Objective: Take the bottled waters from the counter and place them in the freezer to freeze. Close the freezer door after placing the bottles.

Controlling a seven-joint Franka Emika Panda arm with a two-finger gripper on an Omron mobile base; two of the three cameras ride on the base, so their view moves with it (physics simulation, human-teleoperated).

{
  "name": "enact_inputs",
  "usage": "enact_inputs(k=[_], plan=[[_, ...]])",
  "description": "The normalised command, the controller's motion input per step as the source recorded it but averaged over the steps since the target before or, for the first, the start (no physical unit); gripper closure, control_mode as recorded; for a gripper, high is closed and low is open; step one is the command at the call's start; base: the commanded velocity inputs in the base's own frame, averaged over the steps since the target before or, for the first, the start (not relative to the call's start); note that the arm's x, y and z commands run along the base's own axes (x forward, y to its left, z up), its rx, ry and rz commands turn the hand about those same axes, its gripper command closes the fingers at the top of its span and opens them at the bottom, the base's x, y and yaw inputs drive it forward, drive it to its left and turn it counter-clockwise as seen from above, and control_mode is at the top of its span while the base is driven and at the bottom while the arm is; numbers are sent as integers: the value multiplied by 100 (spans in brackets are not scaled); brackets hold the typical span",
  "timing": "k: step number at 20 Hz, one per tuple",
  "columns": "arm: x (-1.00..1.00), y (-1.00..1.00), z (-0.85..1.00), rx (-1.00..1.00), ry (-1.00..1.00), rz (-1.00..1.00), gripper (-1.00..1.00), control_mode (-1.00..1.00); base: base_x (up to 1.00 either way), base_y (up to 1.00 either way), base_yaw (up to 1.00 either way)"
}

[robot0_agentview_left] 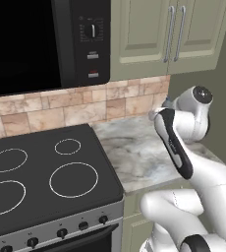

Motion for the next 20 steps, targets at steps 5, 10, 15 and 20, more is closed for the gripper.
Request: enact_inputs(k=[5,10,15,20], plan=[[-59,0,85,-3,0,0,100,-100,0,0,0],[-61,0,46,1,-1,0,100,-100,0,0,0],[-59,0,13,1,-3,0,100,-100,0,0,0],[-60,9,-2,0,-8,0,100,-100,0,0,0]])
